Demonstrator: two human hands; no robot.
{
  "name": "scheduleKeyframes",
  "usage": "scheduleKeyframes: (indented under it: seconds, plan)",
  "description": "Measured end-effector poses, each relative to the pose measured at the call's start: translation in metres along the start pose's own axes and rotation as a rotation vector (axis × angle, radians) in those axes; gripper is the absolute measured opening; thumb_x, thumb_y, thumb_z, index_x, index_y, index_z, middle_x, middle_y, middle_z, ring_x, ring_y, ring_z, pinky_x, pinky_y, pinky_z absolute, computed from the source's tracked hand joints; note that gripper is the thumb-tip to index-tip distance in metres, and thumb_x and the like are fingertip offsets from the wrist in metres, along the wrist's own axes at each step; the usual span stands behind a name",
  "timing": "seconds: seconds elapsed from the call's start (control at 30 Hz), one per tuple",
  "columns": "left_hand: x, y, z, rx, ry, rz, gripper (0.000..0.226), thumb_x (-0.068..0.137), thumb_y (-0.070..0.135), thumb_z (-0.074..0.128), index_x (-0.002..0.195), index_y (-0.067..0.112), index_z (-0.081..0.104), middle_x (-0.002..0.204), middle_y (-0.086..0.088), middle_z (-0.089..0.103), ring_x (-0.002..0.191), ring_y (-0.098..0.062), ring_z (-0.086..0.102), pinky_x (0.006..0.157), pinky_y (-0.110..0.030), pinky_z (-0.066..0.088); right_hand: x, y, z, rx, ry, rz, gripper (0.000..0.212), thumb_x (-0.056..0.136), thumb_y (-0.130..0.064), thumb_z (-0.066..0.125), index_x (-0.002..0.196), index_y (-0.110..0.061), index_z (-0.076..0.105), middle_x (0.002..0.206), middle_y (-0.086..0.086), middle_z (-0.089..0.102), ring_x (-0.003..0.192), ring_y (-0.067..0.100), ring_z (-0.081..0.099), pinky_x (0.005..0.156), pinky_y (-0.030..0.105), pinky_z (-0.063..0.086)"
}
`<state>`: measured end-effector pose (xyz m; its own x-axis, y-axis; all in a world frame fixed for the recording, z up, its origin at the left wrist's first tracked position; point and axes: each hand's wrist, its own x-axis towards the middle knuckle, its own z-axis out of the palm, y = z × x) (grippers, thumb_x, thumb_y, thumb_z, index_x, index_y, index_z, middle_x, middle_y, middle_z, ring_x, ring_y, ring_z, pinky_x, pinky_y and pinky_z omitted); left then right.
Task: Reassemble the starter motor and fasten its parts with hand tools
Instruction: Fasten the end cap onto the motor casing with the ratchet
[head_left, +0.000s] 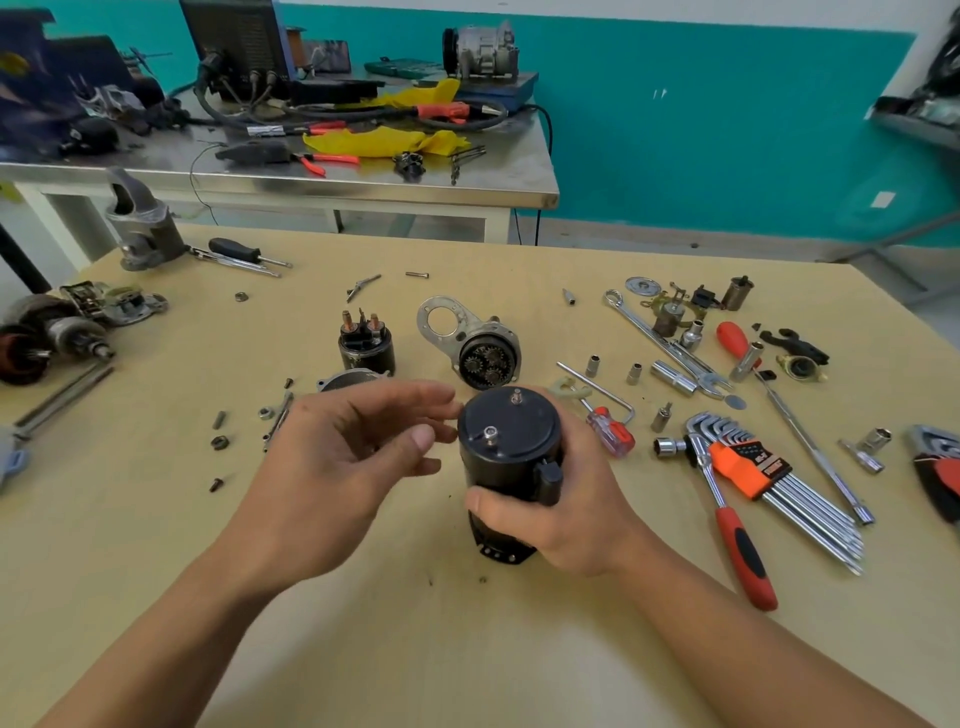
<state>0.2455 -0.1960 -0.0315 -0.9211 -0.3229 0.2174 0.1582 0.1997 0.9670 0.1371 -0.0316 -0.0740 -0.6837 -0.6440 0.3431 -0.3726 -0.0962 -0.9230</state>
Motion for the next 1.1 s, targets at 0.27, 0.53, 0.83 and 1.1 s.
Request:
scheduleKeyframes:
  seconds: [0.27,0.53,0.83,1.1]
  plan:
    - [0.026,0.004,-0.084,0.886,0.274,-0.072,0.020,0.085,0.013,0.074,0.091,0.032,0.077,0.071,0.021,0.068,0.056,-0.005,0.063,0.053,-0.018,0.046,0.000,0.001,-0.001,-0.005,0.002,-0.024,0.060,0.068,-0.004,0.081,0.112,-0.038,0.059,0.105,-0.021,0.068,0.099,0.001,0.065,0.083,0.010,0.048]
    - [0.054,-0.054,-0.147,1.266,-0.074,-0.401,0.025,0.084,0.015,0.075,0.108,0.024,0.075,0.094,0.008,0.072,0.079,-0.010,0.063,0.075,-0.025,0.044,0.000,-0.005,0.002,-0.033,-0.015,-0.071,0.059,0.067,-0.026,0.080,0.112,-0.056,0.057,0.107,-0.024,0.067,0.102,-0.001,0.064,0.083,0.007,0.046]
    - [0.047,-0.056,-0.145,1.172,-0.121,-0.258,0.019,0.080,0.026,0.082,0.090,0.039,0.074,0.079,0.024,0.064,0.078,0.003,0.059,0.064,-0.026,0.043,0.000,-0.002,0.001,-0.014,-0.006,-0.050,0.057,0.067,-0.026,0.081,0.111,-0.054,0.059,0.106,-0.021,0.069,0.101,0.003,0.065,0.082,0.011,0.049]
    - [0.044,-0.062,-0.137,1.104,-0.121,-0.145,0.035,0.080,0.014,0.081,0.071,0.044,0.066,0.073,0.020,0.068,0.070,0.004,0.061,0.058,-0.015,0.040,-0.001,-0.005,0.002,-0.018,-0.009,-0.044,0.060,0.067,-0.020,0.082,0.112,-0.053,0.058,0.107,-0.022,0.068,0.102,0.002,0.065,0.082,0.009,0.047]
